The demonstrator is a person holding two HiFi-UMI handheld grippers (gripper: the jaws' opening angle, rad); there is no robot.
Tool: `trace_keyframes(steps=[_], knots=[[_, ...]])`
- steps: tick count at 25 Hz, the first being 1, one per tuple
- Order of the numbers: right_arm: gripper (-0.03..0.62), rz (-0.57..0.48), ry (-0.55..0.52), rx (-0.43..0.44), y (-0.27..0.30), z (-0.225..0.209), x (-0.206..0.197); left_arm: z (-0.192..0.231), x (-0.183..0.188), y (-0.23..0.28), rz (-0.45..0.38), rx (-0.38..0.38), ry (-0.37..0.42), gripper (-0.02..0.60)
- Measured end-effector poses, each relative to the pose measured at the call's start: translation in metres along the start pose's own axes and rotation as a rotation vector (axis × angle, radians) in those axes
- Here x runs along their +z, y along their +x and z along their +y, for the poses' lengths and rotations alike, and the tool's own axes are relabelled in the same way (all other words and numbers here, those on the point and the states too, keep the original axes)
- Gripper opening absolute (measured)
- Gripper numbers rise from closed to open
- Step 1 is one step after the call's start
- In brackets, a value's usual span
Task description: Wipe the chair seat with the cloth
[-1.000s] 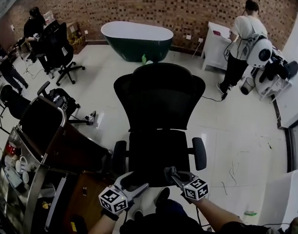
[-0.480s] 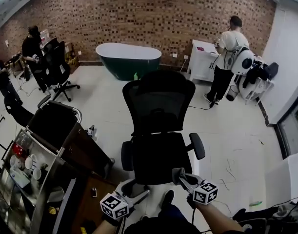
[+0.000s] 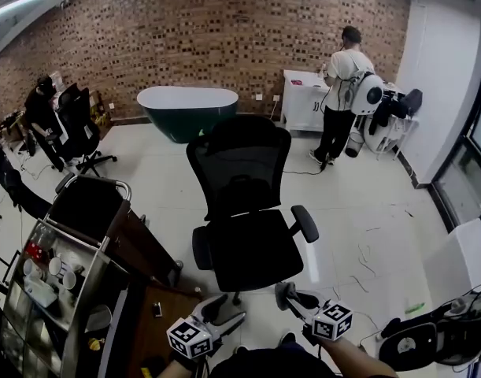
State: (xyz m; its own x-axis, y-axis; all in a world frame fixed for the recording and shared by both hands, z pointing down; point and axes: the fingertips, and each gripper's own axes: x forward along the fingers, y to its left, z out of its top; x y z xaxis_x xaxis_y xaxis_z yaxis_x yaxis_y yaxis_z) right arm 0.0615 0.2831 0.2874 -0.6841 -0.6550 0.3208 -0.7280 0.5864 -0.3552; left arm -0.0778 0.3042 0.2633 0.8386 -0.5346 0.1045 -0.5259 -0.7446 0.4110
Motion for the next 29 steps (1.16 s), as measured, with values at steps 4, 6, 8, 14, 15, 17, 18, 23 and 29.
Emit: trace_keyframes(steps=[4,6,8,14,15,17,18,23,29], knots=[[0.049,-0.007,-0.039,0.022,-0.015,0.013,-0.004,-0.017,-0.011,-0.007,0.001,0.000,-0.006,0.345],[0.048,-0.008,-0.051,0.034,-0.022,0.017,-0.004,-0.025,-0.017,-0.006,0.012,0.000,-0.007,0.345],[0.048,-0.016,-0.057,0.044,-0.032,0.018,-0.001,-0.034,-0.019,-0.003,0.016,0.008,-0.009,0.345],[0.048,-0.042,-0.074,0.083,-0.064,0.018,0.003,-0.061,-0.022,0.016,0.004,0.014,-0.014,0.345],[0.048,-0.044,-0.079,0.092,-0.069,0.017,0.004,-0.064,-0.020,0.020,0.000,0.021,-0.011,0.345],[0.048,-0.051,-0.090,0.104,-0.079,0.014,0.007,-0.072,-0.016,0.027,-0.012,0.035,0.005,0.339],[0.048,-0.055,-0.095,0.109,-0.085,0.011,0.009,-0.076,-0.014,0.029,-0.018,0.042,0.014,0.334],[0.048,-0.069,-0.111,0.134,-0.110,-0.005,0.016,-0.103,-0.014,0.036,-0.038,0.050,0.026,0.330],[0.048,-0.080,-0.121,0.155,-0.129,-0.012,0.019,-0.120,-0.024,0.043,-0.041,0.070,0.028,0.332]])
